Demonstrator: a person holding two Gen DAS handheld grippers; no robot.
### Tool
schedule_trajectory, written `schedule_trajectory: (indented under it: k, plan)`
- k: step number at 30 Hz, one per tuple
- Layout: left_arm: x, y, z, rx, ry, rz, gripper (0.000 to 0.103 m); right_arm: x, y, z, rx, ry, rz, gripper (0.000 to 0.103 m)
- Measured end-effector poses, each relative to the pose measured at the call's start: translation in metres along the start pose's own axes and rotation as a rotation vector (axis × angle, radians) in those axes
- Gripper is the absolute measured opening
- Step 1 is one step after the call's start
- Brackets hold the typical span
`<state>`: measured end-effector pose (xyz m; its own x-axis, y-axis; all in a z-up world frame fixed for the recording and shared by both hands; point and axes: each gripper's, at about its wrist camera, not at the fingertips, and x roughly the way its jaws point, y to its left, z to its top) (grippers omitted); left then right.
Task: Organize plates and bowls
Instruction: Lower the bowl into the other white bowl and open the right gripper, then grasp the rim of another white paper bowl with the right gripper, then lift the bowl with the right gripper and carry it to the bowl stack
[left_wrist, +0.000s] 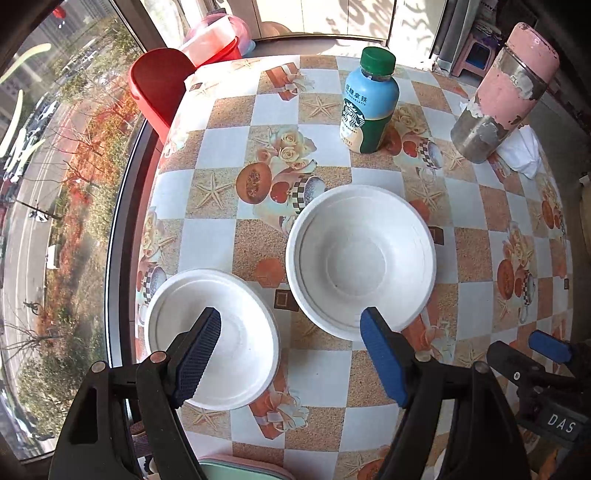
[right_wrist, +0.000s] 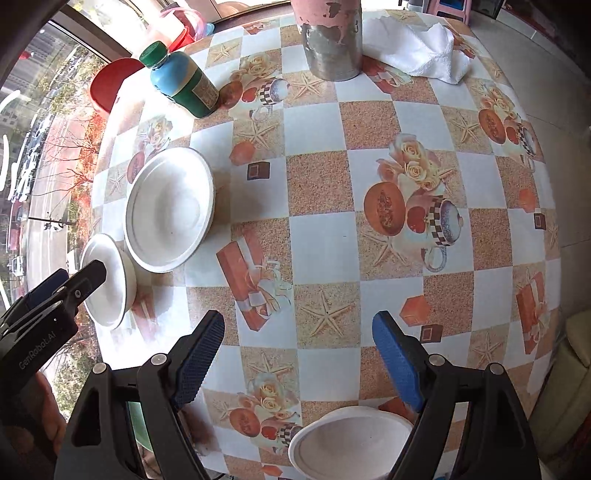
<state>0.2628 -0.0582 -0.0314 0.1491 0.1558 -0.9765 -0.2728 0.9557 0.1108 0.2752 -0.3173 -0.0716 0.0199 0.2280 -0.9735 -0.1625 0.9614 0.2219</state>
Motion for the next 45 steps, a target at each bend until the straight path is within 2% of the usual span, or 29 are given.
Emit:
schedule_trajectory:
  k: [9, 17, 18, 19, 20, 21, 22, 25, 27, 29, 36, 41, 45]
  plan:
    - [0.051, 0.009, 0.040, -0.007, 0.031, 0.038, 0.081, 0.047, 0.031, 0.045, 0.012, 0.025, 0.012, 0.084]
    - [0.082, 0.001, 0.055, 0.033, 0.053, 0.056, 0.081, 0.073, 0.044, 0.062, -0.001, 0.022, 0.061, 0.083]
    - [0.085, -0.001, 0.054, 0.037, 0.063, 0.057, 0.080, 0.075, 0.046, 0.063, -0.006, 0.024, 0.062, 0.083]
    - [0.087, -0.002, 0.054, 0.041, 0.073, 0.055, 0.070, 0.078, 0.047, 0.064, -0.008, 0.027, 0.061, 0.083]
    - [0.091, -0.004, 0.054, 0.045, 0.092, 0.038, 0.064, 0.080, 0.046, 0.064, -0.006, 0.030, 0.060, 0.078]
    - [0.094, -0.007, 0.054, 0.049, 0.112, 0.022, 0.052, 0.082, 0.046, 0.064, -0.003, 0.038, 0.068, 0.062]
    - [0.096, -0.010, 0.053, 0.051, 0.126, 0.010, 0.043, 0.085, 0.045, 0.063, 0.002, 0.052, 0.085, 0.054]
    - [0.094, -0.022, 0.051, 0.066, 0.126, -0.002, 0.035, 0.088, 0.044, 0.062, 0.007, 0.065, 0.143, 0.042]
    - [0.093, -0.030, 0.048, 0.079, 0.135, -0.021, 0.033, 0.088, 0.046, 0.061, -0.019, 0.076, 0.157, 0.023]
    - [0.090, -0.038, 0.042, 0.092, 0.137, -0.023, 0.032, 0.090, 0.047, 0.058, -0.046, 0.092, 0.152, 0.016]
    - [0.075, -0.079, -0.013, 0.158, 0.165, -0.086, 0.032, 0.082, 0.018, 0.023, -0.078, 0.146, 0.135, 0.016]
    - [0.064, -0.103, -0.068, 0.190, 0.189, -0.100, 0.032, 0.072, -0.001, -0.021, -0.088, 0.195, 0.105, 0.016]
    - [0.059, -0.112, -0.093, 0.189, 0.200, -0.097, 0.032, 0.067, -0.008, -0.051, -0.102, 0.210, 0.077, 0.016]
